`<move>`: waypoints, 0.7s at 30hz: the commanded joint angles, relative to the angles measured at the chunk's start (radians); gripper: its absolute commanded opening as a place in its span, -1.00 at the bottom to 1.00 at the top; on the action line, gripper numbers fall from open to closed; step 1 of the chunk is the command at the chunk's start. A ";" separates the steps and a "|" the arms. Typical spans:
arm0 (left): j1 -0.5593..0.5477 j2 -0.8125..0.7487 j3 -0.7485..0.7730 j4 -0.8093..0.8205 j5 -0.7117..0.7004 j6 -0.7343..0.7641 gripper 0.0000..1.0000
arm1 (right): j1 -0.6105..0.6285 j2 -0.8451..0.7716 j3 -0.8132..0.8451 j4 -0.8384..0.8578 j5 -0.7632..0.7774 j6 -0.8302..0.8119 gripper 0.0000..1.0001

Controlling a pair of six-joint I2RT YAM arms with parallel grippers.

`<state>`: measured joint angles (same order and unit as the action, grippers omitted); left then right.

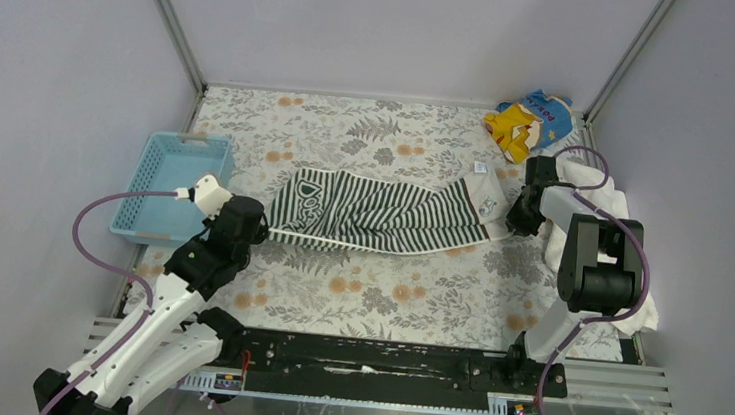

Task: Roll the towels
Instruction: Flatten out the towel at the center of the board.

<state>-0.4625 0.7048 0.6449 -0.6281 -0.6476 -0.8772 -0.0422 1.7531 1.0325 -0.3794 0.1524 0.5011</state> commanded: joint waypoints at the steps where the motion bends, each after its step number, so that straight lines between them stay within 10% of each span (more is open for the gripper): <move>1: 0.007 0.007 0.015 0.019 -0.054 -0.017 -1.00 | -0.008 -0.021 -0.009 -0.008 0.038 0.016 -0.72; 21: 0.211 0.247 0.412 0.273 -0.065 0.194 -1.00 | -0.010 -0.275 0.463 -0.216 0.199 -0.112 -1.00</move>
<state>-0.2928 0.9367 0.9337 -0.4965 -0.6868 -0.7715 -0.0441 1.5543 1.3495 -0.5411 0.2512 0.4419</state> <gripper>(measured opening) 0.007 0.098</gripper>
